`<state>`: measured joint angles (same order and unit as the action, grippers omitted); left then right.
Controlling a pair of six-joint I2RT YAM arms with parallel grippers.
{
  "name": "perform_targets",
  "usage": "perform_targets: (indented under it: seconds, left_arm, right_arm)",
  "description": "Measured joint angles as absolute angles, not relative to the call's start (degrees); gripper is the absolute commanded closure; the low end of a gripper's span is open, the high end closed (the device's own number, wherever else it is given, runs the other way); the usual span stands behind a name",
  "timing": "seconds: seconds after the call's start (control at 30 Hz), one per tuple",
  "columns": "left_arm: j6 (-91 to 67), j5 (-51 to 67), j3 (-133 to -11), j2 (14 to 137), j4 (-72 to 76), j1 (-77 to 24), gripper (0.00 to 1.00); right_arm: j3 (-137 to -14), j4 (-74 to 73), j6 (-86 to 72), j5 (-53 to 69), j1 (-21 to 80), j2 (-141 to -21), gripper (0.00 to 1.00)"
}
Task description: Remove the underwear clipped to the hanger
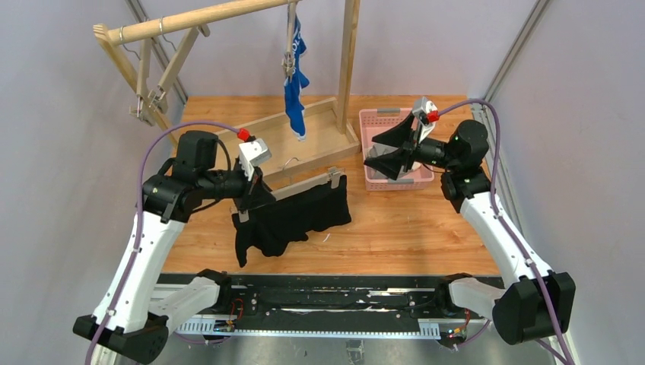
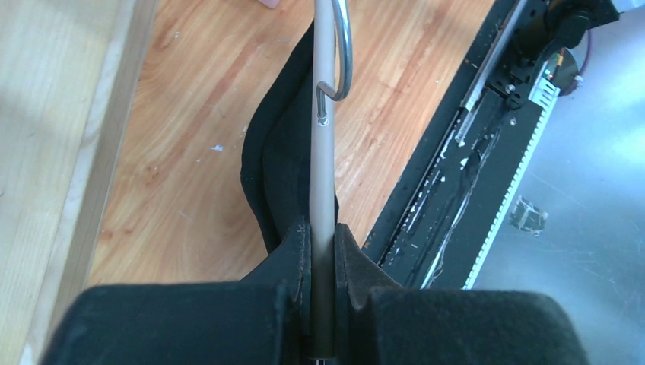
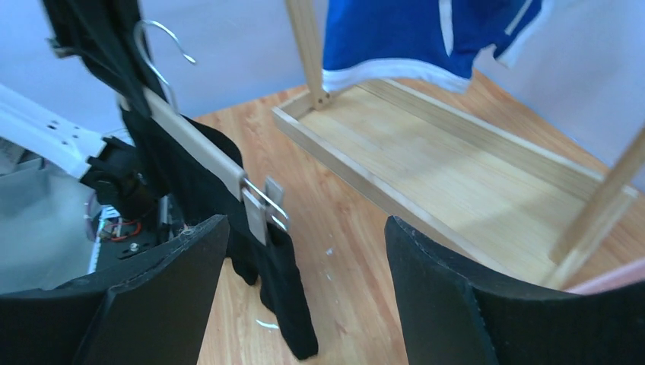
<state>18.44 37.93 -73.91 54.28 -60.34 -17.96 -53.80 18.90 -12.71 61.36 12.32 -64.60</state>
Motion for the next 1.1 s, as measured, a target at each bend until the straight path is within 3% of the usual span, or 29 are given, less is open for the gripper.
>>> perform_targets:
  seconds: [0.37, 1.1]
  left_arm:
    - [22.04, 43.22, -80.03, 60.66, -60.42, -18.5, 1.0]
    - [21.47, 44.69, -80.25, 60.71, -57.93, -18.52, 1.0]
  right_arm:
    - [-54.94, 28.38, -21.02, 68.03, 15.31, -68.71, 0.23]
    - [-60.1, 35.73, -28.05, 71.61, 21.65, -80.27, 0.26]
